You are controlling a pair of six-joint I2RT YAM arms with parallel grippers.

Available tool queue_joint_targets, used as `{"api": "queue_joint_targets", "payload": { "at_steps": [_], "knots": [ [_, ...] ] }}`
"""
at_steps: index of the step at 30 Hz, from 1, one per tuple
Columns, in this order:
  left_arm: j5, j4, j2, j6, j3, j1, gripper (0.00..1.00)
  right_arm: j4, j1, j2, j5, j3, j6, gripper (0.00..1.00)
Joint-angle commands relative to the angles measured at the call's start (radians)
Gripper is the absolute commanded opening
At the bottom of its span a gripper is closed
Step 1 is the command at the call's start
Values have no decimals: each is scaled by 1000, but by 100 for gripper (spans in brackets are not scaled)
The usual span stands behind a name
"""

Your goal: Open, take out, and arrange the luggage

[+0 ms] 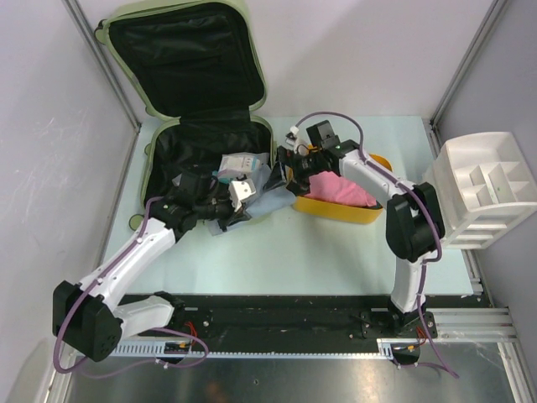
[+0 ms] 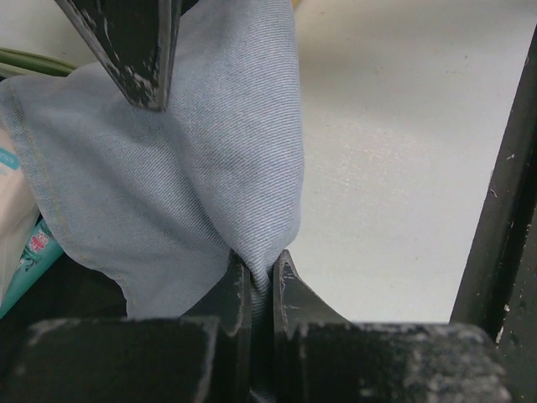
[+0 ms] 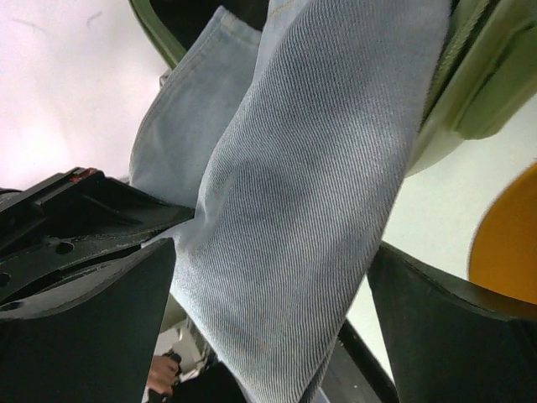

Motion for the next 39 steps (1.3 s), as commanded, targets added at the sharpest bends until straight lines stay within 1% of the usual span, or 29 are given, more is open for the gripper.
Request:
{"api": "queue_joint_targets", "payload": {
  "at_steps": [1, 4, 7, 8, 9, 10, 11, 12, 13, 14, 15, 16, 17, 18, 20, 21, 22, 23, 24, 26, 27, 29, 31, 36, 39],
  "knots": [
    [52, 20, -49, 52, -9, -19, 0, 31, 26, 28, -106, 24, 48, 98],
    [47, 22, -51, 63, -13, -21, 0, 50, 30, 29, -130, 9, 73, 90],
    [46, 26, -51, 65, -16, -21, 0, 74, 30, 29, -130, 6, 93, 62],
    [40, 25, -51, 62, -16, -23, 0, 77, 23, 25, -126, 14, 94, 43],
    [32, 26, -51, 45, -12, -23, 6, 90, 18, 20, -117, 20, 93, 34],
    [20, 23, -51, 33, -9, -21, 16, 96, 10, 16, -109, 27, 91, 25],
    [-3, 23, -55, 11, -3, -16, 39, 96, 0, 4, -101, 37, 85, 5],
    [1, 22, -60, -57, 12, 17, 53, 97, -6, -3, -81, 62, 73, 0],
    [18, 22, -66, -96, 22, 48, 66, 97, -14, -12, -72, 72, 65, 0],
    [64, 22, -72, -186, 31, 81, 86, 97, -20, -20, -66, 83, 61, 0],
    [78, 20, -71, -231, 55, 144, 94, 109, -35, -41, -43, 89, 53, 0],
    [93, 20, -69, -272, 68, 177, 99, 116, -45, -55, -29, 84, 53, 0],
    [109, 19, -69, -311, 77, 206, 100, 122, -54, -66, -17, 78, 54, 0],
    [110, 19, -67, -375, 89, 262, 100, 136, -72, -87, 6, 69, 55, 0],
    [103, 19, -55, -435, 95, 315, 100, 139, -91, -98, 25, 35, 51, 0],
    [103, 19, -35, -501, 91, 370, 100, 140, -97, -102, 40, 25, 45, 0],
    [112, 20, -19, -518, 86, 402, 100, 139, -108, -105, 45, 8, 32, 0],
    [125, 20, -2, -570, 80, 430, 100, 140, -109, -107, 48, 1, 27, 0],
    [145, 20, 44, -642, 70, 486, 100, 134, -111, -107, 54, 1, 19, 0],
    [175, 19, 87, -714, 66, 522, 100, 126, -111, -102, 57, 3, -2, 0],
    [179, 19, 112, -789, 68, 533, 100, 117, -111, -102, 57, 4, -5, 0],
    [176, 19, 164, -874, 74, 531, 100, 105, -105, -105, 61, 9, -30, 0],
    [199, 22, 208, -915, 83, 522, 100, 90, -99, -110, 75, 9, -45, 0],
    [172, 23, 285, -1020, 82, 465, 100, 73, -85, -127, 95, 6, -82, 0],
    [144, 23, 347, -1073, 91, 392, 100, 64, -80, -138, 106, 8, -102, 0]
  ]
}}
